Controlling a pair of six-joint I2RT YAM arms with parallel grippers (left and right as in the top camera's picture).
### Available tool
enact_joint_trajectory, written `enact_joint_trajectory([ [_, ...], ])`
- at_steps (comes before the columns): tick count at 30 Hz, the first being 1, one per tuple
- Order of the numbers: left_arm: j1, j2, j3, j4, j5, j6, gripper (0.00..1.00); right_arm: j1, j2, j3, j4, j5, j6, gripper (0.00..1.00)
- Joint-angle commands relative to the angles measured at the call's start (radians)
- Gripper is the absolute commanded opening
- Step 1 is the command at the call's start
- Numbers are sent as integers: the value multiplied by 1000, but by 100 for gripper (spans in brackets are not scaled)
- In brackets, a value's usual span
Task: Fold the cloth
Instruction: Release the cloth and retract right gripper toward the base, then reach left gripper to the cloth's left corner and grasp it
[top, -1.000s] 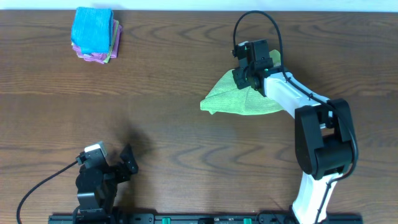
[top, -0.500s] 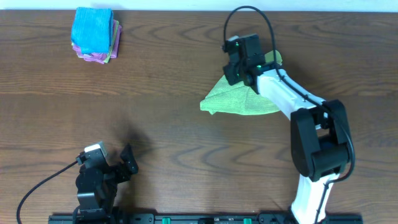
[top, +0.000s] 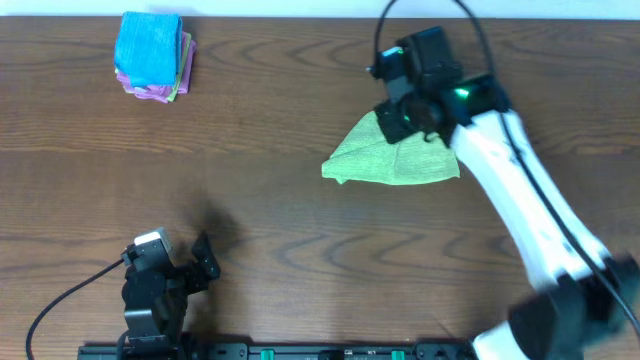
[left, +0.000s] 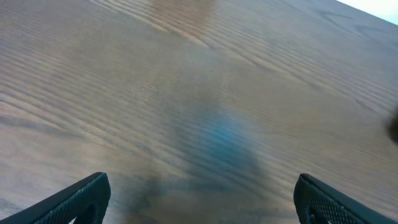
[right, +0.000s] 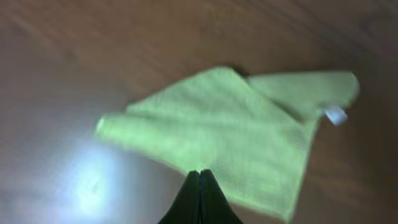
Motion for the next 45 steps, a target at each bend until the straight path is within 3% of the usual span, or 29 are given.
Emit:
enact_joint_trajectory([
  [1,-4,-6,-6,0,-24,14,95,2,-89,-16,-71,-4,19,1],
  [5,-4,-6,-6,13,-24,13,95,2,-245,-150,-129,-4,96,1],
  [8,-4,-6,-6,16,91,-63,95,11,-376,-285,-137,-5,166,2],
  [9,-4,-6,-6,22,146,-127,95,16,-423,-330,-140,-6,190,2],
  [12,-4,-6,-4,27,377,-477,95,21,-583,-470,-142,-60,233,2],
  [16,-4,-6,-3,44,441,-622,95,22,-727,-539,-141,-95,254,2],
  [17,-4,-6,-3,53,483,-644,95,21,-751,-539,-141,-95,257,14],
  [18,-4,-6,-3,82,542,-672,95,21,-777,-539,-140,-98,257,46],
  [21,-4,-6,-3,211,571,-776,96,21,-835,-539,-145,-103,257,90],
  [23,-5,-6,-3,299,594,-867,100,21,-859,-539,-150,-124,257,94],
  [25,-8,-6,-3,386,638,-876,89,21,-877,-538,-157,-159,257,96],
  [27,-27,-5,-3,466,663,-876,85,21,-890,-538,-161,-192,256,96],
  [31,-126,43,-3,481,651,-877,83,21,-906,-538,-159,-229,245,95],
  [37,-320,284,0,630,512,-864,80,21,-907,-538,-159,-233,219,94],
  [45,-370,709,83,765,481,-741,81,18,-907,-538,-155,-229,220,89],
])
